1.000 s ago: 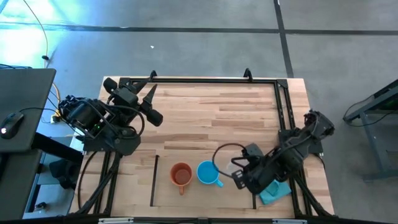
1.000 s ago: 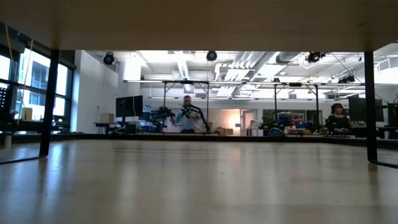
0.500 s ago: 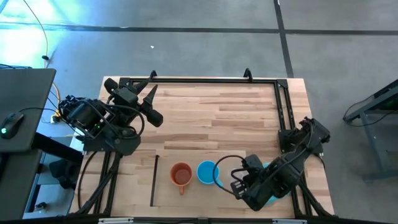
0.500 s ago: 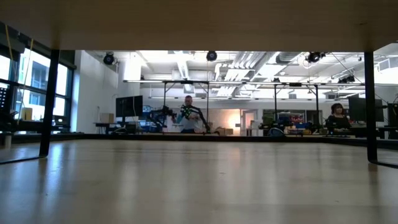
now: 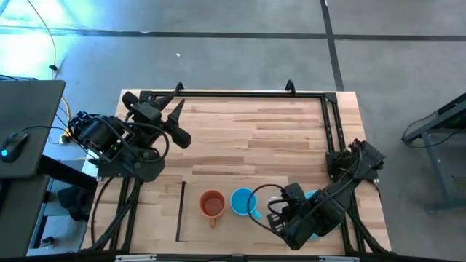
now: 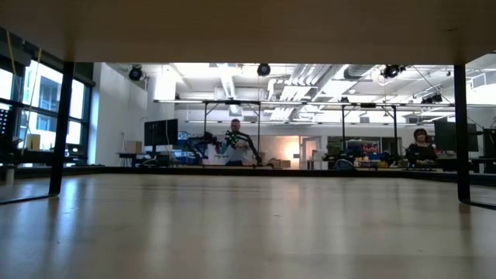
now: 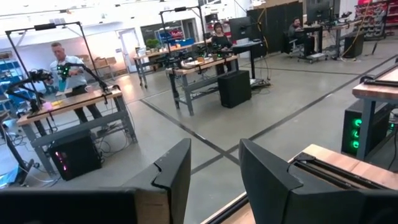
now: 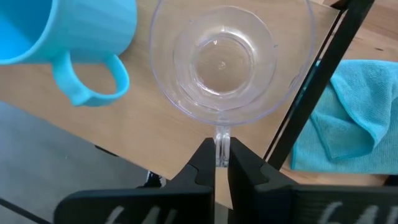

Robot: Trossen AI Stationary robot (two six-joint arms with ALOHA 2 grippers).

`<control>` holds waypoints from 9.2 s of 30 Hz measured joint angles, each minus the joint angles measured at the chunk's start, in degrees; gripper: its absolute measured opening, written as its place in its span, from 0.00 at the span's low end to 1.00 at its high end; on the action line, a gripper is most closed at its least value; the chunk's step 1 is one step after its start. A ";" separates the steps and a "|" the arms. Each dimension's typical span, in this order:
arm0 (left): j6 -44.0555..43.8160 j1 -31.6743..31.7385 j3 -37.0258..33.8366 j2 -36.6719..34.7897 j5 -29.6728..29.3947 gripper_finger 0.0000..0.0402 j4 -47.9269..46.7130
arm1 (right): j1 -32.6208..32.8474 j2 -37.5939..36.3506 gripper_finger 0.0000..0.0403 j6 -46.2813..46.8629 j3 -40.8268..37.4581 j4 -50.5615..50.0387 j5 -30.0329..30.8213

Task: Stack small to large cups/mugs on shelf
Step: Put the transparent mug on the shelf, then return to Home Position

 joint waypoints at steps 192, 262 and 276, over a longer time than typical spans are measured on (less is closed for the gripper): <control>40.17 37.83 -50.95 -58.45 105.38 0.31 66.77 | 8.26 -85.52 0.30 -106.88 -48.12 46.13 -2.62; 36.76 37.86 -115.60 -90.83 91.98 0.31 100.64 | 8.25 -105.35 0.30 -105.90 -75.29 69.74 9.16; 36.09 37.86 -126.16 -90.81 88.85 0.31 119.09 | 8.25 -105.35 0.30 -105.19 -75.27 69.55 9.16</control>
